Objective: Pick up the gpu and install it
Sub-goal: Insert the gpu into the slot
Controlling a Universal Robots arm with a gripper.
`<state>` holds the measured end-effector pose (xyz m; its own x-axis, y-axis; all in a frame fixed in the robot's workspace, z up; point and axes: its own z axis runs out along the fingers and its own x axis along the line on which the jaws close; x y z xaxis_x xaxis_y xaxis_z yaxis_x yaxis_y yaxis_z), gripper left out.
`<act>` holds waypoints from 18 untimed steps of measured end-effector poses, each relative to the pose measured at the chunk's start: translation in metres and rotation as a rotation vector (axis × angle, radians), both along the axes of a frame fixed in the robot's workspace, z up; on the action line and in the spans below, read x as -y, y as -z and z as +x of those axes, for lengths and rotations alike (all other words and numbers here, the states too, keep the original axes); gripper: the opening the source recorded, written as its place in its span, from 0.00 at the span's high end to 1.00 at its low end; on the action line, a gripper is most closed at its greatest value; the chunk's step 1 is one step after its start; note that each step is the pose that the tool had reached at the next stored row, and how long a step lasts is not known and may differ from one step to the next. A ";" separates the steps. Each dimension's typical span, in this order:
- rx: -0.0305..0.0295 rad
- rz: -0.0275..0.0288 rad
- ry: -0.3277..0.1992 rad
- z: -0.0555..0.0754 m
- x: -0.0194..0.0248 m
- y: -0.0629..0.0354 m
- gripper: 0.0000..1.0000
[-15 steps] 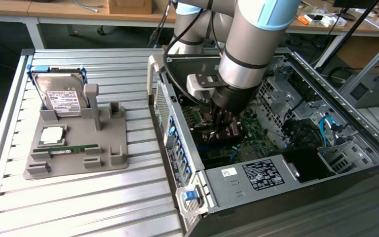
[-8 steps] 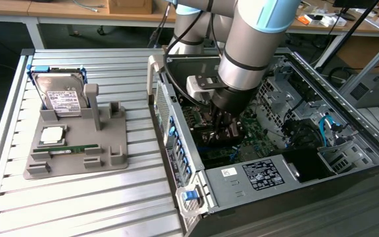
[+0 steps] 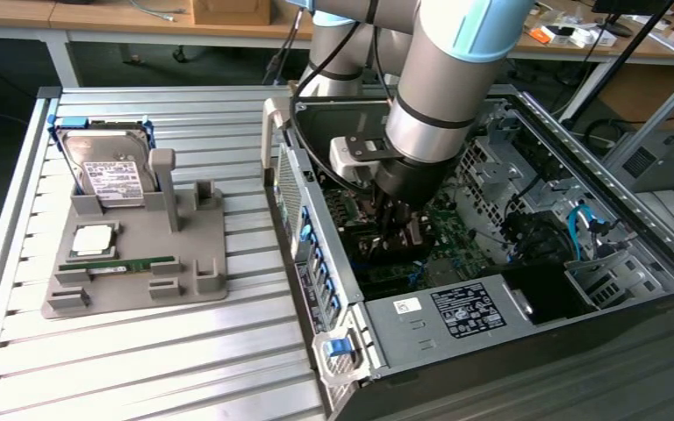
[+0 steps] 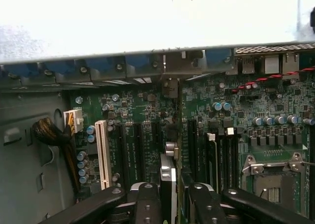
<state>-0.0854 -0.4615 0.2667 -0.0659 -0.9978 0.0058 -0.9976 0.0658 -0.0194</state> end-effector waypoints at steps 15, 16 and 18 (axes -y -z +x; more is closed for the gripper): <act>-0.0002 -0.0002 -0.010 0.000 -0.0029 0.0000 0.73; -0.0001 -0.0001 -0.015 0.000 -0.0034 0.0000 0.73; -0.0001 -0.0001 -0.020 0.000 -0.0036 0.0000 0.73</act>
